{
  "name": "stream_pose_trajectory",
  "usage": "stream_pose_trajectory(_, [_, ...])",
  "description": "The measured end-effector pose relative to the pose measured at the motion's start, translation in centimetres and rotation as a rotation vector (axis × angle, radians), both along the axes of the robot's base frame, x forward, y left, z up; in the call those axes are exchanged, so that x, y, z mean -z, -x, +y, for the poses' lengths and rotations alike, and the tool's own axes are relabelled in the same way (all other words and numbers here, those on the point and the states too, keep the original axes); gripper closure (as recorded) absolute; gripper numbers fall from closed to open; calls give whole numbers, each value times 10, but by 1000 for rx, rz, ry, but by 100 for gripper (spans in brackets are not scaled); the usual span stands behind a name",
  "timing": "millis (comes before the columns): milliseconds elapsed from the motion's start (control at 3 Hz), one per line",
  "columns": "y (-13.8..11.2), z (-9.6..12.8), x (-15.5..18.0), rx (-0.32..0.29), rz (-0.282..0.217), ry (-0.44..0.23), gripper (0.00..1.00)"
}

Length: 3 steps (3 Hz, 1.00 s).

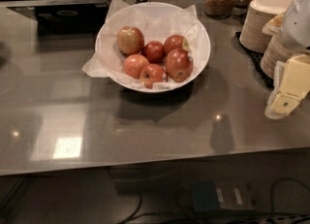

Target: Pick apple from white bowl

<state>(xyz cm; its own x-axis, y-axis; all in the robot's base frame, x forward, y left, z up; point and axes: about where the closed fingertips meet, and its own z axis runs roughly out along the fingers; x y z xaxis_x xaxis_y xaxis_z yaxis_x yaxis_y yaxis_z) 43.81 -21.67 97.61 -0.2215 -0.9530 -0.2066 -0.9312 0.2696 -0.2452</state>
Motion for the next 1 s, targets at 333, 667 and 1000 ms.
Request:
stream_pose_trajectory(333, [0,0,0,0,0,0,0])
stream_pose_trajectory(667, [-7,8,4,-17,-23,-32,0])
stream_pose_trajectory(1000, [-31,26,15,-31,-75,-111,0])
